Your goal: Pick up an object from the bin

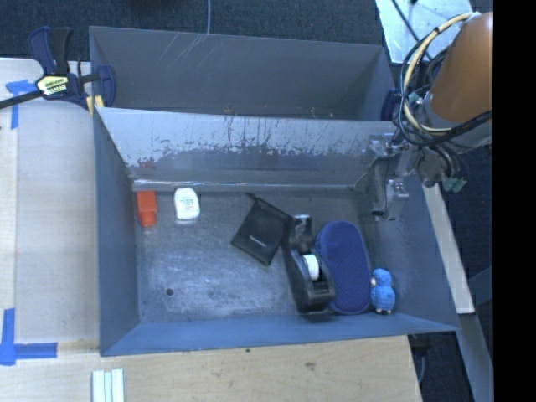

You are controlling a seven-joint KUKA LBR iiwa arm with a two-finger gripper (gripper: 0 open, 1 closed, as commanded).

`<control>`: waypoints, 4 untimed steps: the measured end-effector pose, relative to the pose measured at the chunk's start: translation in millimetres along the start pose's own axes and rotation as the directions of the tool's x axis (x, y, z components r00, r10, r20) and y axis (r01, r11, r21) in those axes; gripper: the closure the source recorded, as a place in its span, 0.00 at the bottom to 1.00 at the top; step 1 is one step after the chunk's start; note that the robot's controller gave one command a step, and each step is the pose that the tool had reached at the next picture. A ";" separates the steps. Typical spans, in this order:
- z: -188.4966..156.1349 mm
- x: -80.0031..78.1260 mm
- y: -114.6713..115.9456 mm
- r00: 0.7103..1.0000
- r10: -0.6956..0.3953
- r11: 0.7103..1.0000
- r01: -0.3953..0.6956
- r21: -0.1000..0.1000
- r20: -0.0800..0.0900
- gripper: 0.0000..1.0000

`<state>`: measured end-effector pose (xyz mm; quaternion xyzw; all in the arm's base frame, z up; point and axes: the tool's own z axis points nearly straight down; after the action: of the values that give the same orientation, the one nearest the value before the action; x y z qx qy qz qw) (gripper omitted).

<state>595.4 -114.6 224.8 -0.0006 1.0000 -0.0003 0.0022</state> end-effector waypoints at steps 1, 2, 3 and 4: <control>137.3 59.1 77.5 0.991 -0.134 0.991 0.134 0.001 -0.006 0.00; 134.4 57.0 77.5 0.991 -0.131 0.991 0.131 0.000 0.002 1.00; 134.6 57.1 77.9 0.991 -0.132 0.991 0.132 0.000 0.001 0.00; 154.0 66.2 148.5 0.986 -0.167 0.986 0.167 -0.001 -0.001 0.00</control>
Offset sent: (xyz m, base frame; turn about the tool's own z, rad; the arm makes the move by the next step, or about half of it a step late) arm -0.0577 0.0781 -0.1351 -0.1316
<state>529.7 33.7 70.4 -0.0842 0.9964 -0.0001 0.0014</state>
